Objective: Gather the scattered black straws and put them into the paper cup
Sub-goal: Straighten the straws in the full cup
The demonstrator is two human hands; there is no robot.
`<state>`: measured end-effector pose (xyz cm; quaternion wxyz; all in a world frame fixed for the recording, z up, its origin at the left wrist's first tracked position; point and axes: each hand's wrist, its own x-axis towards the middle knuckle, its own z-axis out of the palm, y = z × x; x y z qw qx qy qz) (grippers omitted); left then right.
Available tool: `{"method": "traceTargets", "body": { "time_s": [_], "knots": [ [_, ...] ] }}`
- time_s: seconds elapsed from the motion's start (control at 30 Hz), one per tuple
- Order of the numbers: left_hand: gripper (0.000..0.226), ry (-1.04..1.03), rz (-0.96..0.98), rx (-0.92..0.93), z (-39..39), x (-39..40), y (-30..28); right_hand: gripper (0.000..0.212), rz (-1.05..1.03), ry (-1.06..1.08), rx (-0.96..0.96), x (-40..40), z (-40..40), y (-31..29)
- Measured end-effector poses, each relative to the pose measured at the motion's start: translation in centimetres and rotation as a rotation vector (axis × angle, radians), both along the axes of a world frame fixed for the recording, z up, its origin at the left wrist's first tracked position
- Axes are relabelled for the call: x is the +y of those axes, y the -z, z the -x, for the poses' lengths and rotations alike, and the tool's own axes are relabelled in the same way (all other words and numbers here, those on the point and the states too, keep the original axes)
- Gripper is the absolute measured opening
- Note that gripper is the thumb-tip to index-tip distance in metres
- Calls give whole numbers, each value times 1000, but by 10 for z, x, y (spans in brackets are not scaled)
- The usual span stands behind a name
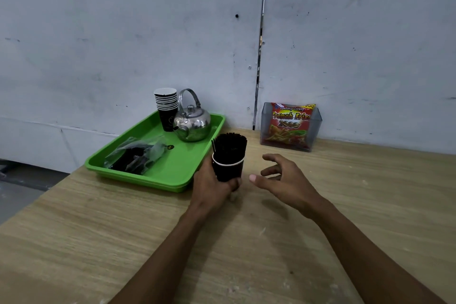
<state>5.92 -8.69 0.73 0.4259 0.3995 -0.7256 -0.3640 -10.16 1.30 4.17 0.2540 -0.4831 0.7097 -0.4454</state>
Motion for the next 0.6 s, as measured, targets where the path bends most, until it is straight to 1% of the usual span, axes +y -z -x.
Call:
{"method": "traceTargets", "body": {
  "time_s": [0.07,0.13,0.2,0.27,0.4,0.5,0.6],
  "knots": [
    [75,-17,-4,-15,12,-10,-5,65,-9,37,77,3,13,4],
    [75,-30,-20,-34,28,-25,-10,55,-38,71,222,6,26,9],
    [74,-49,-39,-61,45,-42,-14,51,-79,67,372,7,39,13],
    [74,-65,-52,-83,64,-62,-16,50,-125,50,459,6,52,15],
    [73,-81,-83,-96,99,-96,-16,50,-173,39,534,3,76,18],
    [68,-96,-103,-108,121,-122,-15,48,-176,39,573,4,93,22],
    [72,-110,-121,-115,135,-145,-12,48,-170,58,588,6,103,29]
  ]
}}
